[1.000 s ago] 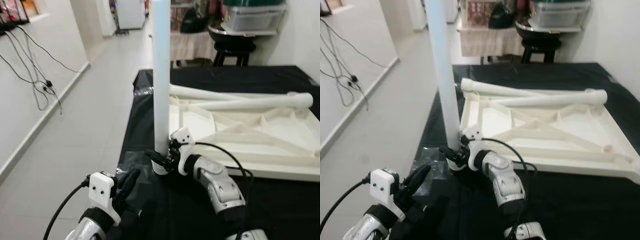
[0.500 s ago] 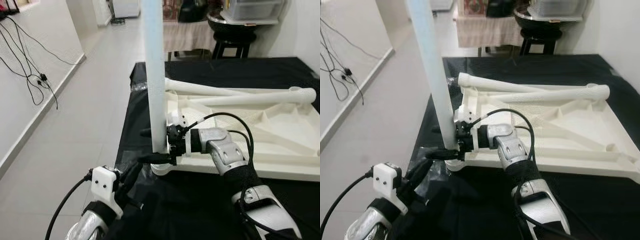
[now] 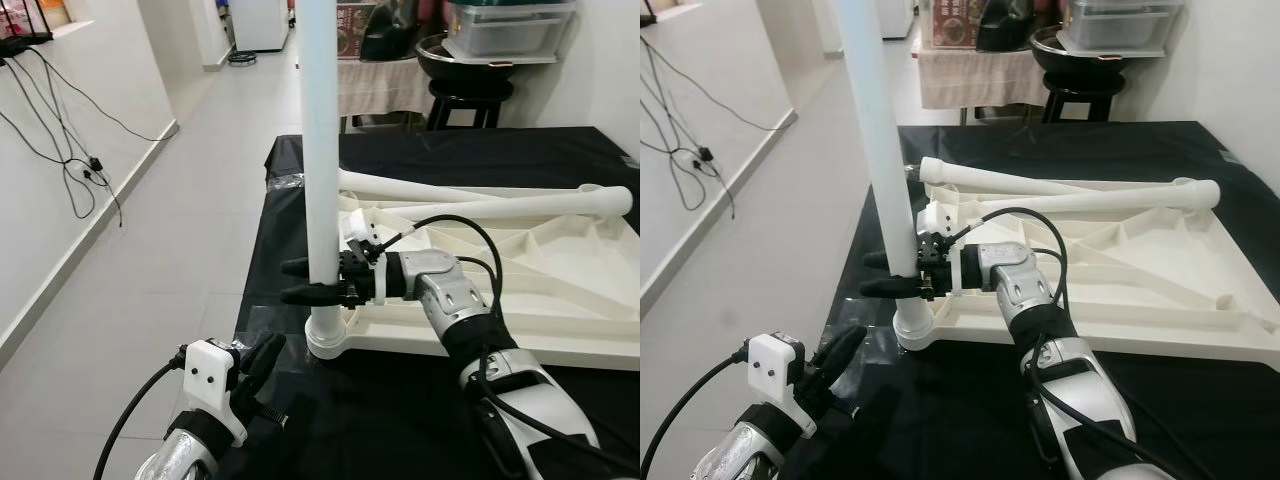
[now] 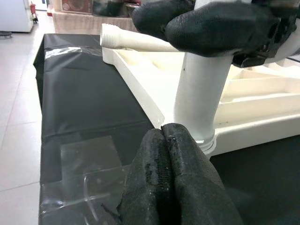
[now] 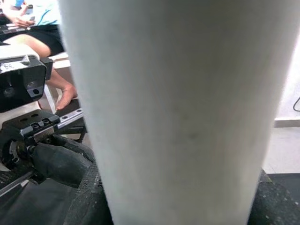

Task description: Building children table

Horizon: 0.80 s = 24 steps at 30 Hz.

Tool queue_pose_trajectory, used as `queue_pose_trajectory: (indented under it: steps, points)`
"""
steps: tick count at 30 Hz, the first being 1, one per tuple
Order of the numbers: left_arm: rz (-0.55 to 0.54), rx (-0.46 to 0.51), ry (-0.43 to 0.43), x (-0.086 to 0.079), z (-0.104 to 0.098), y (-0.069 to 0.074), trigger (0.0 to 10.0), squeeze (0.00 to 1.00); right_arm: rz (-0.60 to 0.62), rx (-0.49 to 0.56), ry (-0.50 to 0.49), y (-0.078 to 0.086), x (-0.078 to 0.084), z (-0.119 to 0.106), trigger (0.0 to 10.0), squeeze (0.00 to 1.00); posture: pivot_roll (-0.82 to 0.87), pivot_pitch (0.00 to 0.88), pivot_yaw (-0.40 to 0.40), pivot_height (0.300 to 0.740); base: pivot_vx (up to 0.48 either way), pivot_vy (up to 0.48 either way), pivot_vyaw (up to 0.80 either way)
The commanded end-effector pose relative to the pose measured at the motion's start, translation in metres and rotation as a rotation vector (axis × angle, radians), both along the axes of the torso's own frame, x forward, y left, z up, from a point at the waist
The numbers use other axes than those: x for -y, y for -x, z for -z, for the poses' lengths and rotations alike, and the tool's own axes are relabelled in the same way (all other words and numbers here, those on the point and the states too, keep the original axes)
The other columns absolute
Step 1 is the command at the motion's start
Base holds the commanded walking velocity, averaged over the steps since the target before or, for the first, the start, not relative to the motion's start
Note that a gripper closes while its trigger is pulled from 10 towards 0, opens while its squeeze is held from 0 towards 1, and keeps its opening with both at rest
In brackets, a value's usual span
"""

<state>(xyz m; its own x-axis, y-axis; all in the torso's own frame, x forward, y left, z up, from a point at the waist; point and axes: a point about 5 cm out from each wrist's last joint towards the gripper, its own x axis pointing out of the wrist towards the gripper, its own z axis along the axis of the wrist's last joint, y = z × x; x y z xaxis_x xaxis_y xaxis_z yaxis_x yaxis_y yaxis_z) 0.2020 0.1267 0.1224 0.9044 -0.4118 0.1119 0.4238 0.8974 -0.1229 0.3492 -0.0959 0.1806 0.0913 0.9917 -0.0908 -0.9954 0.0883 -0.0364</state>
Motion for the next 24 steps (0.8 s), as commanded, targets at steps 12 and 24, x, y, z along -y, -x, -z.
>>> queue_pose_trajectory:
  steps: [12, 24]
  points:
    - [-0.007, -0.021, -0.014, -0.006, 0.005, 0.004, 10.0, 0.00, 0.848, -0.030, 0.081, 0.040, -0.012, 0.069, 0.0, 0.00, 0.01, 0.049, 0.007, 0.740, 0.000, 0.000, 0.00]
    - [-0.018, -0.011, -0.013, -0.005, 0.003, 0.003, 10.0, 0.00, 0.816, -0.034, 0.073, 0.043, -0.017, 0.055, 10.0, 1.00, 0.00, 0.055, 0.010, 0.740, 0.000, 0.000, 0.00]
